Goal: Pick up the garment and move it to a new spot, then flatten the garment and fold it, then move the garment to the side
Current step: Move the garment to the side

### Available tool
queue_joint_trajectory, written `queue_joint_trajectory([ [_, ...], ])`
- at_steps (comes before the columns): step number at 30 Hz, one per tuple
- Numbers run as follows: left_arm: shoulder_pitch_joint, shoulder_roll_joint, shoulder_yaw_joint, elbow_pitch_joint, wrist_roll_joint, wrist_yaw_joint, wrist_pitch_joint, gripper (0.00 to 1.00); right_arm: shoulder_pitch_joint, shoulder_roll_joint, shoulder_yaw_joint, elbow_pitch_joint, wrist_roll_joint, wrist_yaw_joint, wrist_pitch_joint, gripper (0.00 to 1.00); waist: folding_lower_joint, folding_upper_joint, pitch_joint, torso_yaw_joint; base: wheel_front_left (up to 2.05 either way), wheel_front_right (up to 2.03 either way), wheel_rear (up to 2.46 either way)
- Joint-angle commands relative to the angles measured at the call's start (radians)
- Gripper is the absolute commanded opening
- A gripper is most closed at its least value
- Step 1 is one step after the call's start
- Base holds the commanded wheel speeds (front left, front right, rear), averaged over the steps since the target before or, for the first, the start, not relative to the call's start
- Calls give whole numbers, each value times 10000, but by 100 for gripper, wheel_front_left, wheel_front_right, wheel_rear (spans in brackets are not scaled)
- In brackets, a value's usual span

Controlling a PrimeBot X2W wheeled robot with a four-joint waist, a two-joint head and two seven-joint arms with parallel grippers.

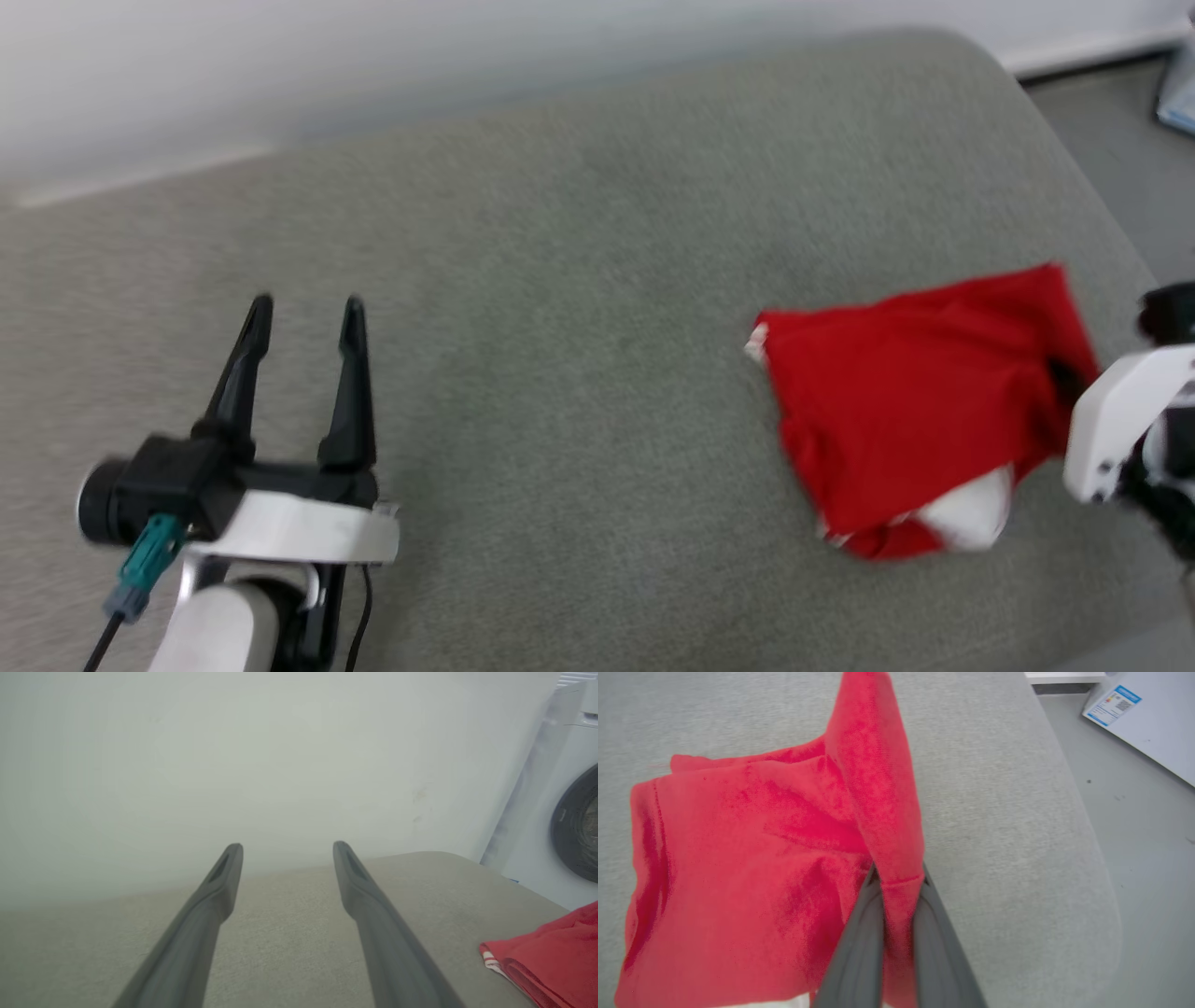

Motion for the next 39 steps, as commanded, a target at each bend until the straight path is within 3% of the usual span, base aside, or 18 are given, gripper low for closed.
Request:
queue_joint_trajectory([
  [1,-263,98,-64,-80,78,-85,55,100,-425,-63,-154,204,-127,-8,-288,0,-1,-1,1157,-949,0,0,0],
  [6,-1374,320,-341,-490,314,-346,566,100,-1763,-316,-1028,1597,-735,-9,-1681,0,-1,-1,2340,-1206,0,0,0],
  [12,-2198,508,-666,-809,472,-647,988,100,-3047,-811,-2034,3369,-1362,-9,-3114,0,-1,-1,3277,-899,0,0,0],
  [18,-2309,565,-639,-958,557,-527,1067,100,-3745,-733,-2254,4860,-1826,-8,-4374,0,-1,-1,3650,-480,0,0,0],
  [19,-2322,557,-650,-955,541,-526,1058,100,-3819,-748,-2321,5087,-1901,-8,-4587,11,-1,-1,3680,-404,0,0,0],
  [20,-2334,547,-662,-941,523,-522,1038,100,-3883,-770,-2408,5369,-1977,-9,-4682,78,-1,-1,3698,-329,0,0,0],
  [21,-2327,524,-653,-903,488,-503,1032,100,-3913,-873,-2340,5579,-2232,-9,-4848,100,-1,-1,3706,-256,0,0,0],
  [26,-2222,394,-772,-591,305,-599,857,100,-4162,-1184,-2897,6348,-2839,-9,-5921,100,-1,-1,3460,127,0,0,0],
  [32,-1721,86,-830,5,82,-483,349,100,-3826,-1346,-3783,6594,-3537,-9,-6998,100,-1,-1,2436,665,0,0,0],
  [39,-747,-189,-650,602,-226,-198,-48,100,-2599,-507,-3437,5502,-3592,-9,-7513,100,-1,-1,947,1180,0,0,0],
])
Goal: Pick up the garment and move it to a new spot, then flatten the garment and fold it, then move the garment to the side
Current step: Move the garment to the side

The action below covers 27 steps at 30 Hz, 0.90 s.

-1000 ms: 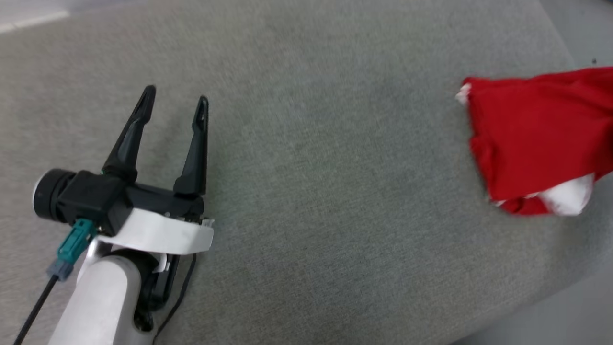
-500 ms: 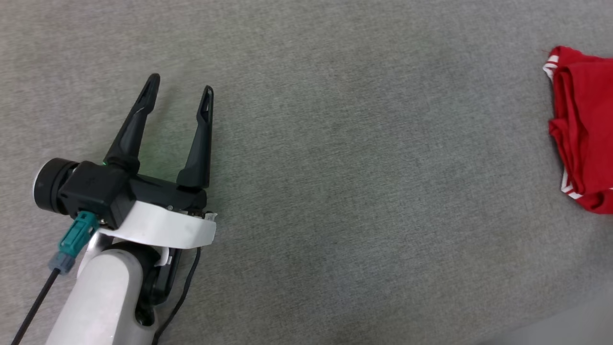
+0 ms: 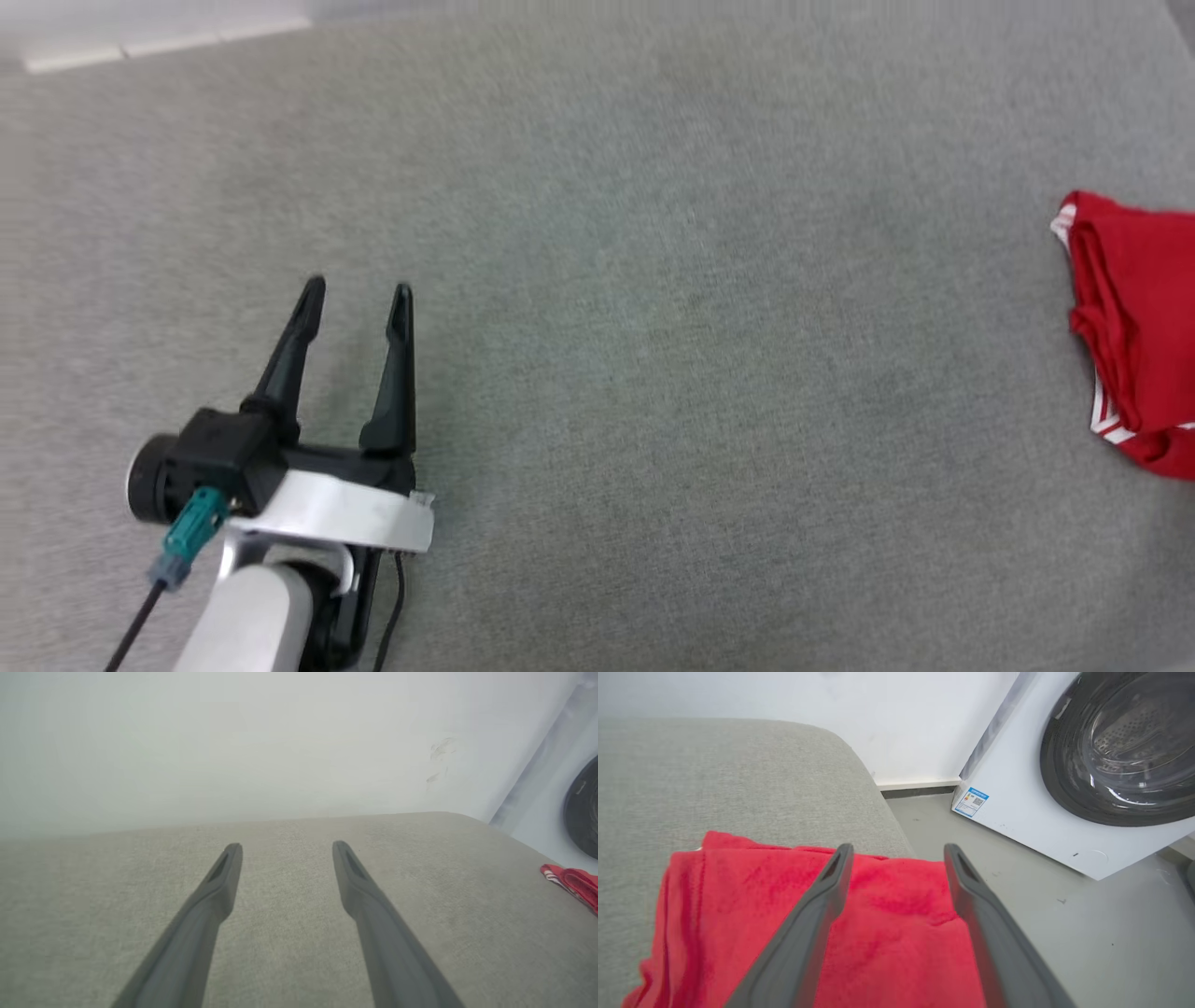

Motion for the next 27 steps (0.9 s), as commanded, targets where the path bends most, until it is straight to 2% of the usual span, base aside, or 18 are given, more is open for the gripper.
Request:
queue_joint_trajectory([
  [1,276,-106,72,96,-90,97,-95,100,470,293,126,-326,115,-11,-68,100,0,0,-875,450,0,0,0],
  [8,1264,-320,378,440,-347,450,-282,100,2634,1627,1093,-2901,590,-11,387,100,0,0,-1970,1066,0,0,0],
  [16,1951,-328,712,841,-500,620,-401,100,4917,3153,1830,-6212,1141,-10,1289,100,0,0,-2778,1779,0,0,0],
  [17,1951,-328,712,841,-500,620,-401,100,4917,3153,1830,-6212,1141,-10,1289,100,0,0,-2778,1779,0,0,0],
  [18,2086,-256,794,907,-501,638,-403,100,5291,3330,2097,-6894,1155,-11,1478,100,0,0,-2926,1834,0,0,0],
  [19,2086,-256,794,907,-501,638,-403,100,5291,3330,2097,-6894,1155,-11,1478,100,0,0,-2926,1834,0,0,0],
  [27,2507,-139,786,1130,-478,578,-418,100,6647,3659,2455,-9277,1186,-10,2324,100,0,0,-3503,1772,0,0,0],
])
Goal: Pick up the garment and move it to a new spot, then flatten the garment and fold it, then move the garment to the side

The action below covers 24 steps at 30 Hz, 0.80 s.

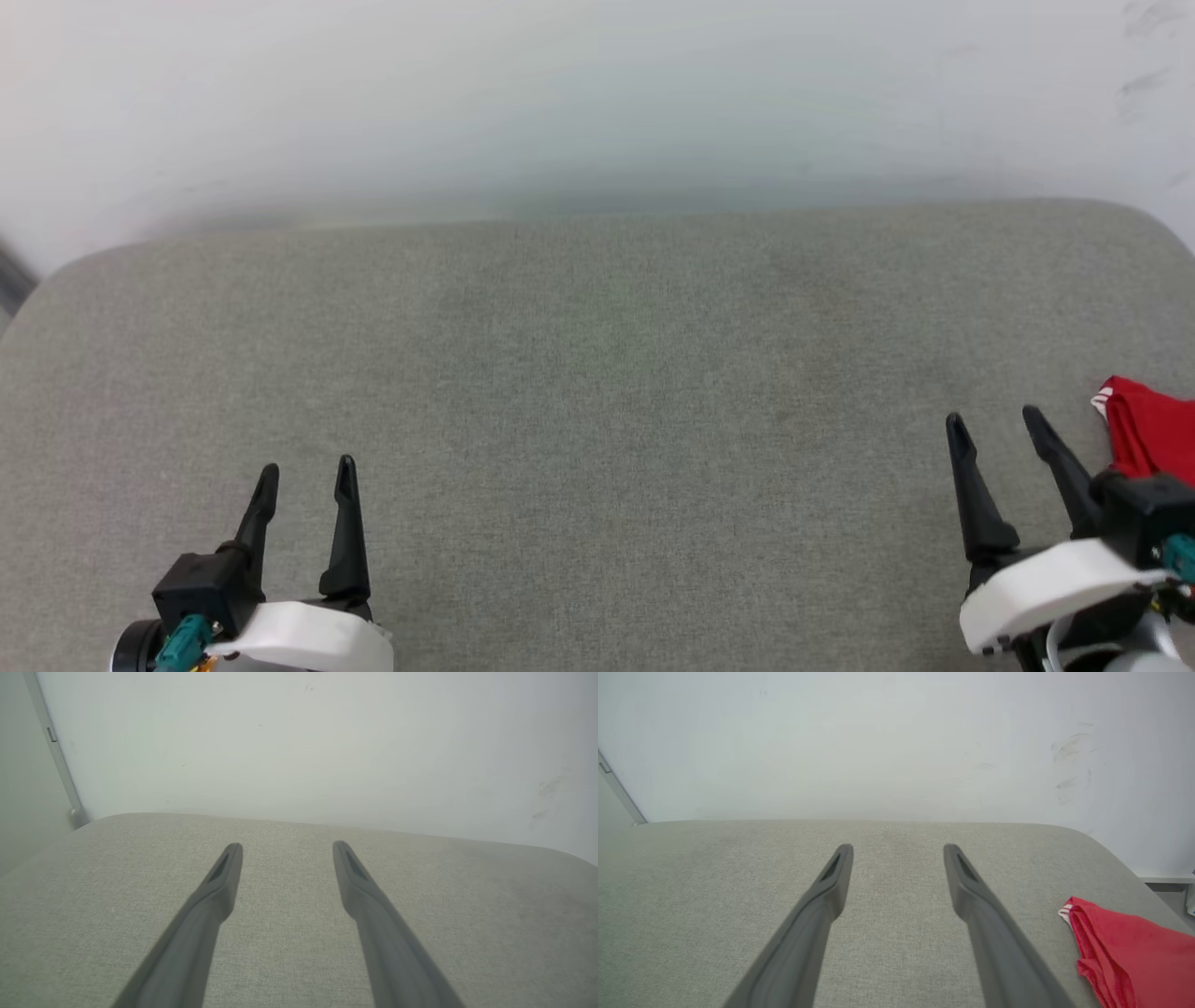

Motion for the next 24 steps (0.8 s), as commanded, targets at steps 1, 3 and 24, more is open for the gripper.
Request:
queue_joint_trajectory([
  [1,91,38,-39,31,42,-17,-18,100,209,66,9,-129,-26,-8,53,100,3,0,-147,-33,0,0,0],
  [3,230,36,-97,86,41,-21,8,100,575,99,47,-536,-32,-8,247,100,3,0,-308,-53,0,0,0],
  [24,435,250,-200,316,-23,86,126,100,1638,262,251,-1826,108,-8,891,100,3,0,-603,-220,0,0,0],
])
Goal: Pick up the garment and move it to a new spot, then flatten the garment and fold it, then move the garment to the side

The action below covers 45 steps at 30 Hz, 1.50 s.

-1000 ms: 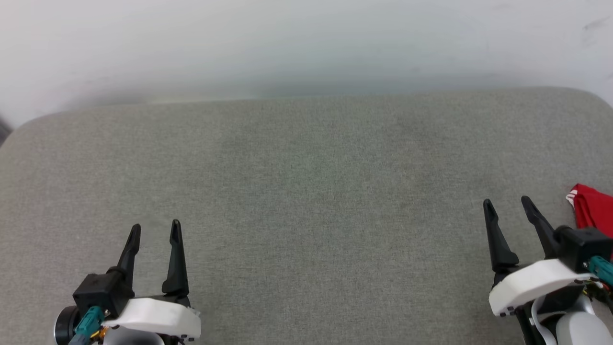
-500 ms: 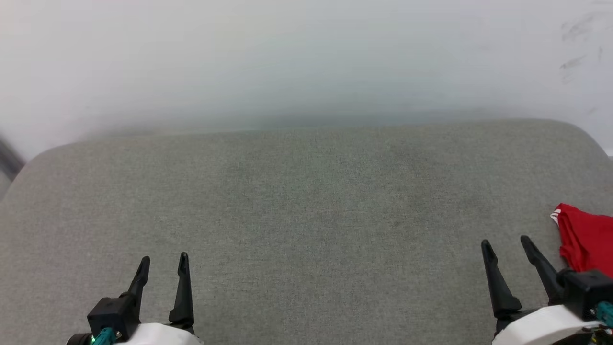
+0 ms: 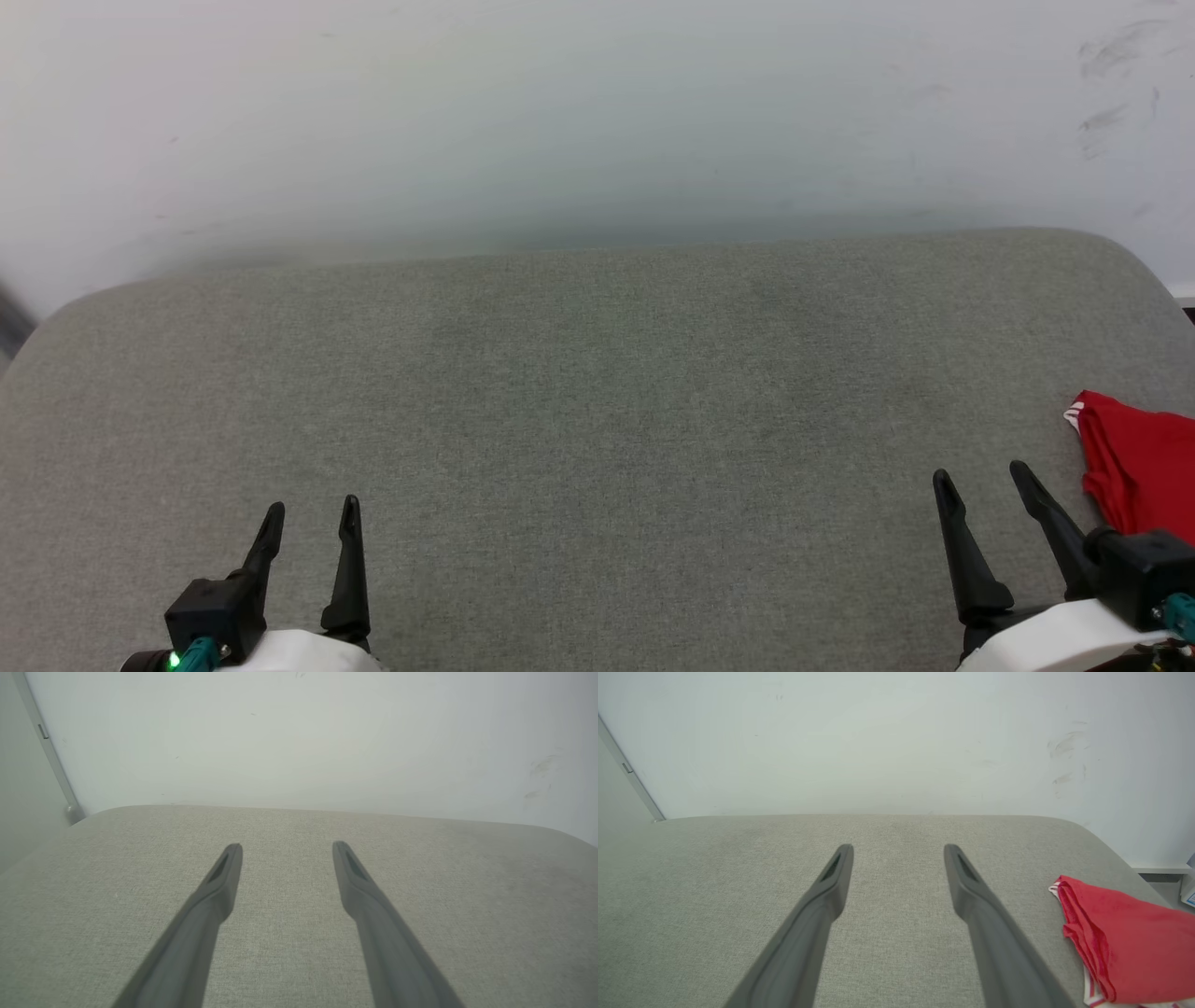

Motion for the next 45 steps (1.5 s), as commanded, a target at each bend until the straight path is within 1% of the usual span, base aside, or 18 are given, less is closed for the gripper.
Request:
queue_joint_trajectory([
  [1,-14,30,32,16,-30,44,-27,100,-2,51,-5,12,42,-8,-16,100,1,0,-1,7,0,0,0],
  [8,-67,103,19,69,-59,37,-25,100,-32,51,-5,172,187,-8,-86,100,1,0,12,43,0,0,0],
  [9,-9,50,-1,62,-36,28,3,0,-6,6,7,165,189,0,-53,0,1,0,12,44,0,0,0],
  [12,33,-57,-21,244,-173,4,59,0,39,4,62,363,352,0,-86,0,1,0,17,47,0,0,0],
  [26,-349,-411,490,568,-2476,-509,672,0,-495,-156,74,1137,3294,-1,-176,0,1,0,49,60,0,0,0],
  [45,-792,-819,1081,942,-5010,-1103,1371,0,-1059,-266,36,1997,6452,-1,-246,0,1,0,91,78,0,0,0],
])
